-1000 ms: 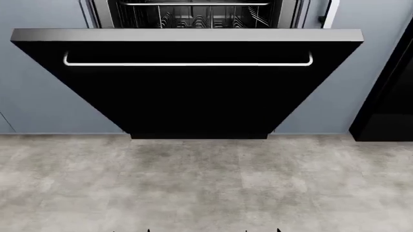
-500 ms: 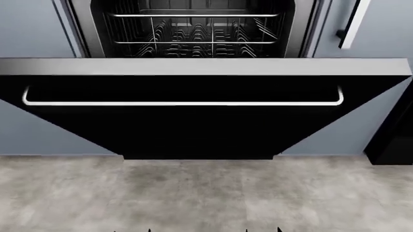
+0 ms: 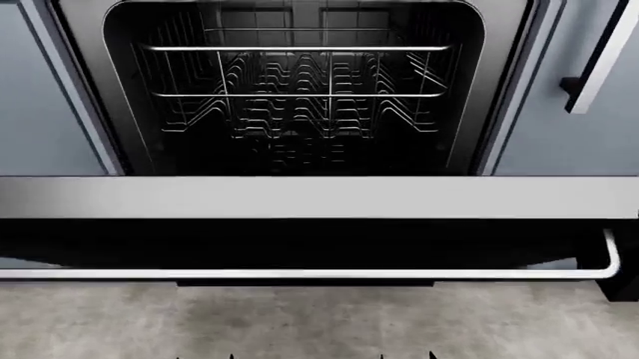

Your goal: Close the dishwasher door

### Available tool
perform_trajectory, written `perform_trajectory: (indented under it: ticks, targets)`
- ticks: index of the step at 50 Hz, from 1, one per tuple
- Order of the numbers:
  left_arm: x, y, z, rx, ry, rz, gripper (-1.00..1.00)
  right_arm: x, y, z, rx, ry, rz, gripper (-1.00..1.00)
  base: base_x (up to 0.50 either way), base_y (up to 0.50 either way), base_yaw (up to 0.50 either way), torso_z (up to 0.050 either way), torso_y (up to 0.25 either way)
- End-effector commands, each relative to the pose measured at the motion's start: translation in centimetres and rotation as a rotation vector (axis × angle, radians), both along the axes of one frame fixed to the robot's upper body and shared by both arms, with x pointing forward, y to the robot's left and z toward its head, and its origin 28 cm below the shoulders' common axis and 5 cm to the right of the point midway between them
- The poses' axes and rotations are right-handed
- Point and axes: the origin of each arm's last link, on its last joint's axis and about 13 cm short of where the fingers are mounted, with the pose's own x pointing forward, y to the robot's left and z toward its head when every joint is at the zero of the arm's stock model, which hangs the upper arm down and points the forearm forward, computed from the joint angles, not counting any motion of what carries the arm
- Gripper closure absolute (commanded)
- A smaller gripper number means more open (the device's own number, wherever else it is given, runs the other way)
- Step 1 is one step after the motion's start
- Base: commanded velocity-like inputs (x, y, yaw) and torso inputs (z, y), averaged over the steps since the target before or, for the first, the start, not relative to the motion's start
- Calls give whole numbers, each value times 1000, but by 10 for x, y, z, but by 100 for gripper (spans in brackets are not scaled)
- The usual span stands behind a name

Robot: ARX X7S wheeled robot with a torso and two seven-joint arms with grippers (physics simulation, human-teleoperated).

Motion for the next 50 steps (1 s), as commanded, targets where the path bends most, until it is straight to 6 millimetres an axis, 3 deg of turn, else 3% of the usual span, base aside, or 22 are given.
perform_trajectory:
  ticks: [1,21,50]
  targets:
    - [0,0,0,-1,1,0,-100,0,0,0,1,3,-1,-100,312,0,0,0,0]
    - [0,0,0,0,2,0,-100,-1,0,-1,6,6,-2,-100,289,0,0,0,0]
    - [0,0,1,19,-4,0,-100,-1,-1,-1,13,12,-11,-100,0,0,0,0,0]
